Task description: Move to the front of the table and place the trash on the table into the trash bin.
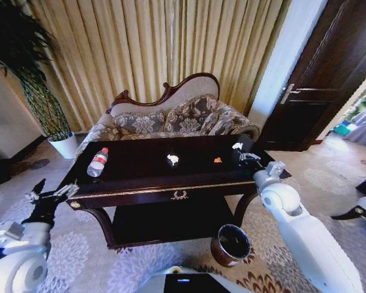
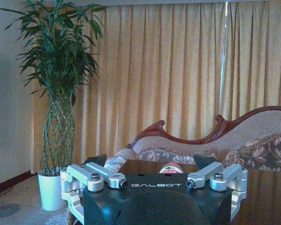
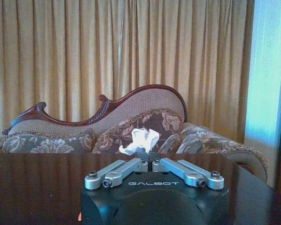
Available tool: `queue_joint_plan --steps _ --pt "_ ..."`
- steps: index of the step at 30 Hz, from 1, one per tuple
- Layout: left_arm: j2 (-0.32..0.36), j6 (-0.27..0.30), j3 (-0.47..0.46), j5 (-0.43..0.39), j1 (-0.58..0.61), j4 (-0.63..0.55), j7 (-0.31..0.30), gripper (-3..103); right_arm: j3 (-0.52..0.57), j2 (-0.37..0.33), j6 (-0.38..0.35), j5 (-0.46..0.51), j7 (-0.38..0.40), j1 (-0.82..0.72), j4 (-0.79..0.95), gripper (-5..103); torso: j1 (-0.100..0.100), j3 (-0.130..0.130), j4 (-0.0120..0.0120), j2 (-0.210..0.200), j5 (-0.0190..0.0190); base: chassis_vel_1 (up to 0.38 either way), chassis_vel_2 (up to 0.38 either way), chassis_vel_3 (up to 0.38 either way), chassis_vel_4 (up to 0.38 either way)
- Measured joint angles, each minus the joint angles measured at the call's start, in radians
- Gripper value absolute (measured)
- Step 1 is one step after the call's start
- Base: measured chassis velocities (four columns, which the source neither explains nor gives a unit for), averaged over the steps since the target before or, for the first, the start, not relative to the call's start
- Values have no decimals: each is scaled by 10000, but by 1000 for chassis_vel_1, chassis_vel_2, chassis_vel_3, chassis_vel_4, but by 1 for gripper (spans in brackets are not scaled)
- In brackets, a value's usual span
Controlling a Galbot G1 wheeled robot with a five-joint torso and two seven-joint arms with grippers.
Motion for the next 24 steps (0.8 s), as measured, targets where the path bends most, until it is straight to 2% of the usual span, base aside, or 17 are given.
queue_joint_plan --steps 11,24 --pt "-10 -14 -29 5 -10 54 1 100 -87 -23 31 -19 29 65 -74 0 2 0 1 -1 0 24 -16 -12 20" --pt "-25 -79 -114 -4 60 72 9 100 -83 93 90 -121 32 -112 -78 0 0 0 1 -1 0 92 -96 -98 95"
